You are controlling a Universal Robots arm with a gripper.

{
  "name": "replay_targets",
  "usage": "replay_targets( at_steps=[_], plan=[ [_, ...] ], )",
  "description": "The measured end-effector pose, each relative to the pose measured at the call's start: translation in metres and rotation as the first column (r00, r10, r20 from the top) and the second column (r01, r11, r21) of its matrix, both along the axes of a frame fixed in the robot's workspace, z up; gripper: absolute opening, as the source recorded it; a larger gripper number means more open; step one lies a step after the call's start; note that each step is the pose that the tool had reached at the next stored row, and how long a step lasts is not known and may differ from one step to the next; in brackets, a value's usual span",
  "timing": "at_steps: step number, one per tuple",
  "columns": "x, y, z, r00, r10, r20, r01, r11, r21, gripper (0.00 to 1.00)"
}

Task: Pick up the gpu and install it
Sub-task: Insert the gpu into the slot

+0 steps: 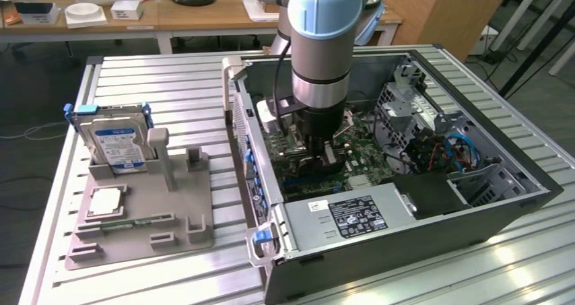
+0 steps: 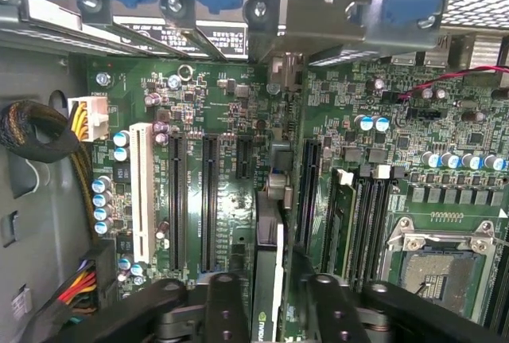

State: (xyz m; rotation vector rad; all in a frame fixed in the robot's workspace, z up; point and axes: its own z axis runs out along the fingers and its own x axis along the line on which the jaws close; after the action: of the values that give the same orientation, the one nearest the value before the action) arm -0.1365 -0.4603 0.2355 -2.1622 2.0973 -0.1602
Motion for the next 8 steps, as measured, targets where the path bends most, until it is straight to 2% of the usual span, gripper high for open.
replay_targets(
  at_steps=[1, 3, 5, 6, 8],
  plan=[
    [0.0, 0.0, 0.0001, 1.0, 0.0, -0.0002, 0.0, 1.0, -0.0002, 0.39],
    [0.0, -0.0001, 0.0002, 1.0, 0.0, -0.0002, 0.0, 1.0, -0.0003, 0.51],
    [0.0, 0.0, 0.0001, 1.0, 0.0, -0.0002, 0.0, 1.0, -0.0003, 0.51],
    [0.0, 0.0, 0.0002, 1.0, 0.0, -0.0002, 0.0, 1.0, -0.0003, 0.57],
    [-0.0001, -0.0001, 0.0014, 1.0, -0.001, -0.0007, 0.001, 1.0, -0.0005, 0.57]
  ],
)
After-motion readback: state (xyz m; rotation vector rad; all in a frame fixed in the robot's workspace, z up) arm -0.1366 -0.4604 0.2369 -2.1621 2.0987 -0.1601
